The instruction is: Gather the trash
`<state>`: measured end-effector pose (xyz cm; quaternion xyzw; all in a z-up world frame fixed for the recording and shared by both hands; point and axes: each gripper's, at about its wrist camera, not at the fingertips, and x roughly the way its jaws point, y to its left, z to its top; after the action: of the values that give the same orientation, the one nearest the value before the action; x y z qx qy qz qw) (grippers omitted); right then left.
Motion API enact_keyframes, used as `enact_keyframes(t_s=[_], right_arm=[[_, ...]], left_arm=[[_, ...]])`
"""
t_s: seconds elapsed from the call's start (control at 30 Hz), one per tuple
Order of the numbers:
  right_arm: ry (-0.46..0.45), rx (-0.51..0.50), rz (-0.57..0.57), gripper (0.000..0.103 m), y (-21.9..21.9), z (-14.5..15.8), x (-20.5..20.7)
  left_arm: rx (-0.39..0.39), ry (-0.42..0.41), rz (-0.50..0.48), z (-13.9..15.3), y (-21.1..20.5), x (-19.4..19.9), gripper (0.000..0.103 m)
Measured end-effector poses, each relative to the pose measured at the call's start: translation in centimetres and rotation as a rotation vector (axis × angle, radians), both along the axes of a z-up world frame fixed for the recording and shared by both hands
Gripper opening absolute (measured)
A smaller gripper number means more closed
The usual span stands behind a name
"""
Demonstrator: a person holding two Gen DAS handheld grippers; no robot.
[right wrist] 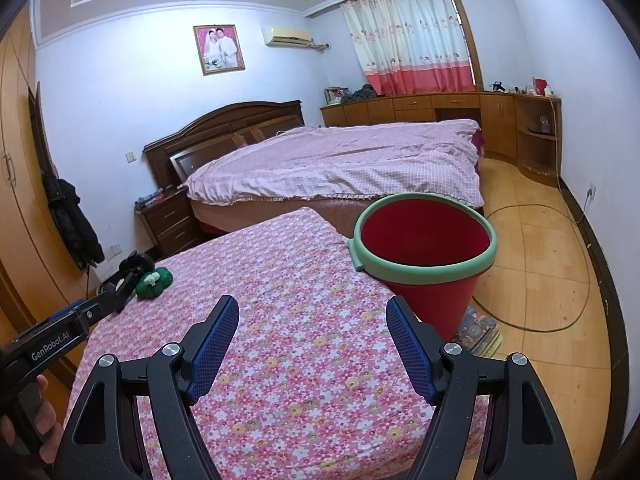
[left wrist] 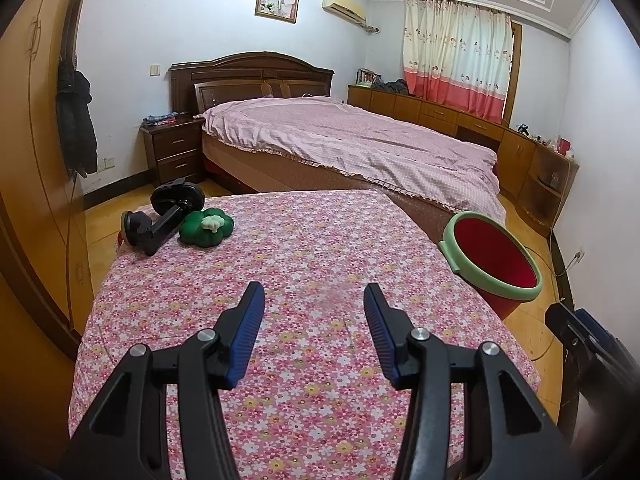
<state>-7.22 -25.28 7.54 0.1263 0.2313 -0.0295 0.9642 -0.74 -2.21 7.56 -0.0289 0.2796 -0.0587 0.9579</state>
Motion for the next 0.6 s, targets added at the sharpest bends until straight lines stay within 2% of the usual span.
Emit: enact_keyframes(t_s=[0.6], right_arm=[[0.001,0.000,0.000,0.077,0.08,-0.02,0.00]], left_arm=[[-0.002,-0.002,0.003,-0.04,0.09,-0.02,0.052]])
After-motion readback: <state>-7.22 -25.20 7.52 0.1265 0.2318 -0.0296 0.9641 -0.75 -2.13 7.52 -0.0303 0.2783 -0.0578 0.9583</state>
